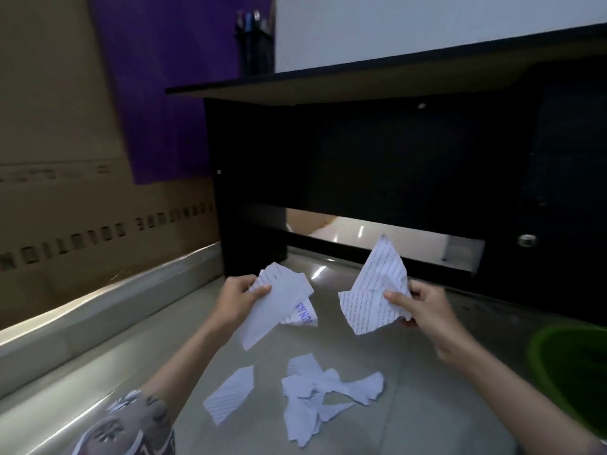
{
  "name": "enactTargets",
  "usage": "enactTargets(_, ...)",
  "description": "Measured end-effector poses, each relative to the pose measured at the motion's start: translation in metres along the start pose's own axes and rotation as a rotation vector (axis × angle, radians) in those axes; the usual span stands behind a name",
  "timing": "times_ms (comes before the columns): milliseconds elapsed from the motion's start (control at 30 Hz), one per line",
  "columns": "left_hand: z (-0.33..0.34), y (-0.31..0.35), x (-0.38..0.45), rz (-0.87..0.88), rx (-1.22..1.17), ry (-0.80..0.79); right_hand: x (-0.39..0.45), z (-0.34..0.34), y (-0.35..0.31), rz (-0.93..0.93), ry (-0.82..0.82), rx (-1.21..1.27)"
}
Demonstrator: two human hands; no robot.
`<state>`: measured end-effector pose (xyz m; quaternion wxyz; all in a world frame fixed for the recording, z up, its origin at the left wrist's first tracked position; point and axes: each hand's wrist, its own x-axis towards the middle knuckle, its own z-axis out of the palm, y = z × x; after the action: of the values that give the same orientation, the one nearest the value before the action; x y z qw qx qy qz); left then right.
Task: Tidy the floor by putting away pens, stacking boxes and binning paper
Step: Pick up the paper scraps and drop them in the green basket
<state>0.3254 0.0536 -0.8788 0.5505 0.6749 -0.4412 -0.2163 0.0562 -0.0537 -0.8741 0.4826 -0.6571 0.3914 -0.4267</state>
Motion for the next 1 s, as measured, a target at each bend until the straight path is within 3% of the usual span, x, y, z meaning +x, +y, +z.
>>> enactTargets(233, 0.131, 0.068, -0.007, 0.019, -0.026, -0.341, -0.032, -0.111, -0.023, -0.075, 0.206, -0.181)
enactTargets(567, 0.272, 0.145, -0.035, 0.093, -0.183, -0.558, -0.084, -0.237, -0.017, -0.086, 0.489, -0.340)
enactTargets(733, 0.320, 0.156, -0.061, 0.126, -0.136, -0.668, -0.103, -0.265, 0.003, -0.044, 0.591, -0.473)
enactTargets(900, 0.340, 0.150, -0.082, 0.121, -0.021, -0.857, -0.110, -0.277, 0.020, 0.049, 0.592, -0.527)
enactTargets(1000, 0.336, 0.147, -0.080, 0.114, -0.024, -0.841, -0.111, -0.278, 0.024, 0.115, 0.560, -0.548)
